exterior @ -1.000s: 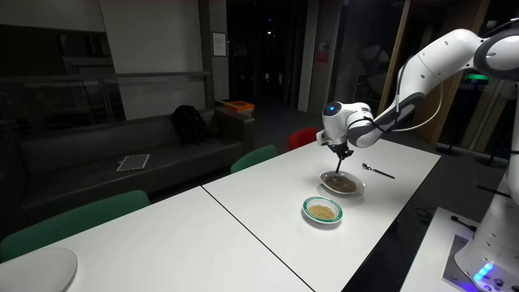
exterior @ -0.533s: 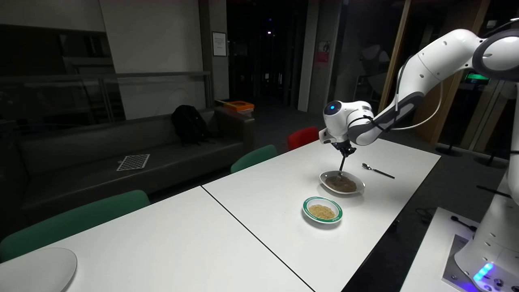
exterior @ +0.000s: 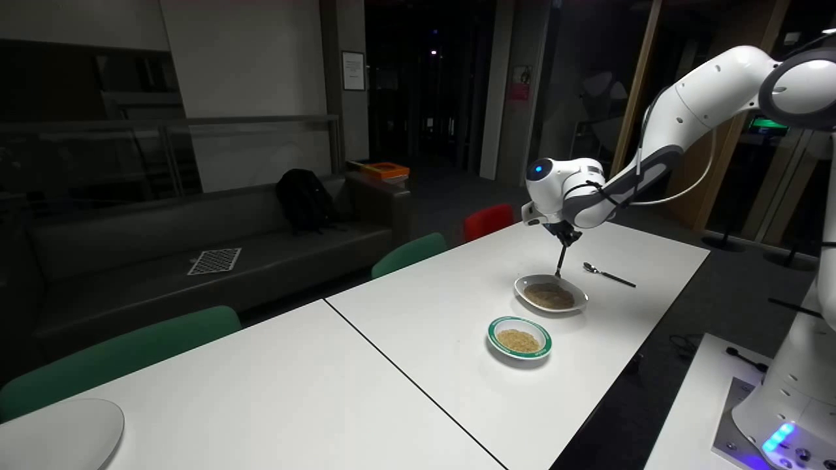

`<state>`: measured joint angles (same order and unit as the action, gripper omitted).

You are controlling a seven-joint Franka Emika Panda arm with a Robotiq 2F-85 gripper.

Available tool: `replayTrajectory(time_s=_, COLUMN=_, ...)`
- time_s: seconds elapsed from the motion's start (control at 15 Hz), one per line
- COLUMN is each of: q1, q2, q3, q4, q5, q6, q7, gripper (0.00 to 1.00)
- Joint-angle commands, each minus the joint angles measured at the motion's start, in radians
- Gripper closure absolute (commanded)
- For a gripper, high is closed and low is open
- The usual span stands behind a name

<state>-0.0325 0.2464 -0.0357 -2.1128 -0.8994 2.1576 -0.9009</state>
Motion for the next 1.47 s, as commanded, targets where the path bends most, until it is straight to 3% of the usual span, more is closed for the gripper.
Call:
replayTrajectory(time_s=0.0, q1=-0.017, q2=-0.002, q3=-0.004, q4=0.011, q5=-0.02, q6=-0.029, q7=-0.023, gripper=0.97)
replayTrajectory(time_s=1.4, q1=-0.012, q2=0.053, q3=0.013, q4=0.023, q5=-0.012, q6=-0.008, q7=-0.031, gripper=0.97)
